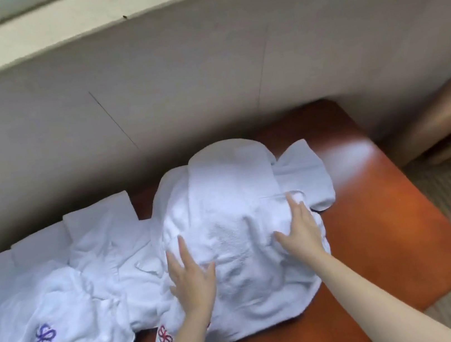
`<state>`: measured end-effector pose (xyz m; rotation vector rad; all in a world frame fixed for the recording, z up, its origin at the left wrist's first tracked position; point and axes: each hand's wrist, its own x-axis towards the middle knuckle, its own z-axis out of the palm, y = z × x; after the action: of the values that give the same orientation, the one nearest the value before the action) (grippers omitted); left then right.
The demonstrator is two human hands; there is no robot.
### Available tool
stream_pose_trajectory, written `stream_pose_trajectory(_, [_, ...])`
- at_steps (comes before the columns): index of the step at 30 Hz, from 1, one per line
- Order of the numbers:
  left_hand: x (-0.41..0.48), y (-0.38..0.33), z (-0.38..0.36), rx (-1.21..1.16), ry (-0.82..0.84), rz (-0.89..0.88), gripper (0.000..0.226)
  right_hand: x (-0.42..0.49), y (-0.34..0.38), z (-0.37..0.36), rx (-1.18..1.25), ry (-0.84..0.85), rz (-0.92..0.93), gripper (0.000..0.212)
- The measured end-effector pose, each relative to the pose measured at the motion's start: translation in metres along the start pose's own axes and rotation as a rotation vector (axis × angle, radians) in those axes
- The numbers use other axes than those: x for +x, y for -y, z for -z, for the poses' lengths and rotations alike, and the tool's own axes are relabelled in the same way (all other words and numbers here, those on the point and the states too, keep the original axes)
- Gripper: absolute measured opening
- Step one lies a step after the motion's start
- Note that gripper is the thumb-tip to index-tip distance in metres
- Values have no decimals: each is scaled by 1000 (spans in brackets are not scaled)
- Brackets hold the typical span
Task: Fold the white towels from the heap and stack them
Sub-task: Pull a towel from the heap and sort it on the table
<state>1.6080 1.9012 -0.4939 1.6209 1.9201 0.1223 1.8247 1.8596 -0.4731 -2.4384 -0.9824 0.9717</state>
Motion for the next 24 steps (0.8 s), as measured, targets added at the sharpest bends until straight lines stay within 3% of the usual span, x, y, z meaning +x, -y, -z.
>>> stream_pose_trajectory(4, [23,-19,-16,290,281,-132,112,7,1,-34,-316,282,188,96])
stream_pose_trajectory(8, [70,1,-45,295,412,-155,121,42,-14,-82,-408,409,192,95])
stream_pose_trajectory(16, [94,30,-61,241,408,-236,118,68,-35,-108,-517,346,259,100])
stream_pose_trajectory(20, [76,29,-48,163,405,-198,103,53,-20,-94,-533,377,215,90])
stream_pose_trajectory(24, [43,62,-25,48,224,-141,73,16,13,-98,-533,135,213,78])
